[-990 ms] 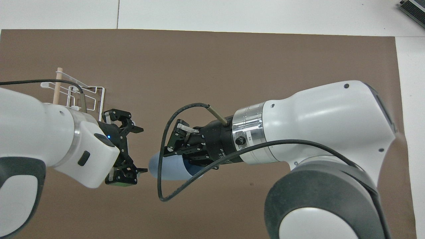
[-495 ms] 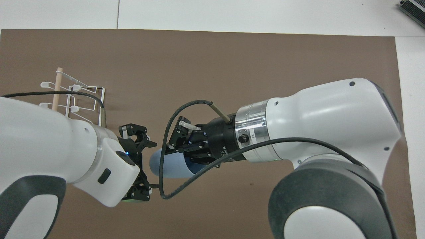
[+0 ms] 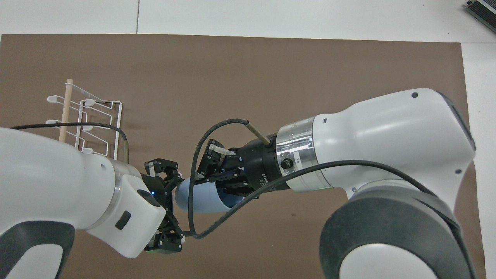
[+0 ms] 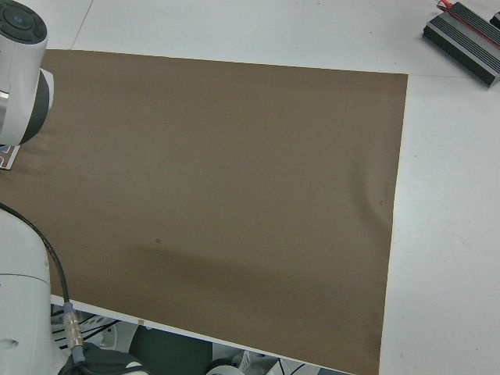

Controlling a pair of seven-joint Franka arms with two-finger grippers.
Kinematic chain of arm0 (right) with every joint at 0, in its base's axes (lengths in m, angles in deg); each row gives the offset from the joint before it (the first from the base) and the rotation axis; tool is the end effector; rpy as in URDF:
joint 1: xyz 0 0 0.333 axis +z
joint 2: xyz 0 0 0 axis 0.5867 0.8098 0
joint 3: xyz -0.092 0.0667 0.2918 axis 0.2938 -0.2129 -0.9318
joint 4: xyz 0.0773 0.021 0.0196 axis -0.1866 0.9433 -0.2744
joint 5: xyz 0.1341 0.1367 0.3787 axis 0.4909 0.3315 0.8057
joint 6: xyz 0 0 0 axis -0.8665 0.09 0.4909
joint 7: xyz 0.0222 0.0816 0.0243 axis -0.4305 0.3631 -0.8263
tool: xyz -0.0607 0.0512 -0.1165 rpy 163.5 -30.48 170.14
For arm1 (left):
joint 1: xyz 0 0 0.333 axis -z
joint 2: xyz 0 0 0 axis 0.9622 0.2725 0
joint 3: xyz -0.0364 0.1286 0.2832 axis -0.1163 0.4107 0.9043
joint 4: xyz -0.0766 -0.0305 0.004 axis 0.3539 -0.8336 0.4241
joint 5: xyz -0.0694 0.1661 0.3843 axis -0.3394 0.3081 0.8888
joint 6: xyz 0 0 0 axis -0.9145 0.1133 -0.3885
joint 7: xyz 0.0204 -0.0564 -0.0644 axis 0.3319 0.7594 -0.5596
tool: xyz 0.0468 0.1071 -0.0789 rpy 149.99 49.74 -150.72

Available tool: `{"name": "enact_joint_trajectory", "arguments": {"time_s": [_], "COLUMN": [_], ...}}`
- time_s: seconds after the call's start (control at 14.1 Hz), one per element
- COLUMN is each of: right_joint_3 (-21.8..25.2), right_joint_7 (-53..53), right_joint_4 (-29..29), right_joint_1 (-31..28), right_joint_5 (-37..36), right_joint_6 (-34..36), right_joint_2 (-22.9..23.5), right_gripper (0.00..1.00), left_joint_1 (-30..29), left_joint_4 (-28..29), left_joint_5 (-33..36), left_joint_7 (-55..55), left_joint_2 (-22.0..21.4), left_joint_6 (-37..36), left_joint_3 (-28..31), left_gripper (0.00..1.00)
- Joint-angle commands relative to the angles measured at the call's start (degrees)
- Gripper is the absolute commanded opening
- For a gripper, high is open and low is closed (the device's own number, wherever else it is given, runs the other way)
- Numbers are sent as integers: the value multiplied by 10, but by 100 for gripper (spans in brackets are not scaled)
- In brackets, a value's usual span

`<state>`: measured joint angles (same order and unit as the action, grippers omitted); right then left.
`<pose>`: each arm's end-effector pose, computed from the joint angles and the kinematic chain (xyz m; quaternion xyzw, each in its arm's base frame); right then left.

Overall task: Hang cup on cup holder
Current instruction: 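Move the open left gripper toward the cup held by the right gripper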

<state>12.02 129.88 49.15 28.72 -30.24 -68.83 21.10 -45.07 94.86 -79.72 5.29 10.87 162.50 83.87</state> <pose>0.5022 0.3849 0.6062 -0.8699 0.2051 0.1778 0.4118 0.4221 -0.2964 0.5776 0.7313 -0.6457 0.0520 0.2135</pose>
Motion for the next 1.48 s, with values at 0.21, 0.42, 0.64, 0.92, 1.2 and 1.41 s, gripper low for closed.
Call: {"name": "enact_joint_trajectory", "arguments": {"time_s": [0.21,0.42,0.64,0.92,1.2,1.41], "right_joint_3": [-8,-8,-8,-8,-8,-8], "right_joint_7": [2,1,1,1,0,1], "right_joint_4": [-3,-3,-3,-3,-3,-3], "right_joint_1": [-6,-6,-6,-6,-6,-6], "right_joint_5": [12,8,6,4,4,4], "right_joint_6": [-21,-21,-21,-21,-21,-21], "right_joint_2": [9,9,9,9,9,9], "right_gripper": [0,0,0,0,0,0], "left_joint_1": [7,-20,-36,-48,-48,-42], "left_joint_4": [26,36,69,94,124,127], "left_joint_5": [-29,-29,-29,-29,-35,-58], "left_joint_7": [-14,-12,-9,-9,-12,-13], "left_joint_2": [-47,-52,-77,-85,-100,-100], "left_joint_6": [24,23,31,73,114,142], "left_joint_3": [1,2,4,5,4,2], "left_gripper": [100,100,100,100,100,100]}}
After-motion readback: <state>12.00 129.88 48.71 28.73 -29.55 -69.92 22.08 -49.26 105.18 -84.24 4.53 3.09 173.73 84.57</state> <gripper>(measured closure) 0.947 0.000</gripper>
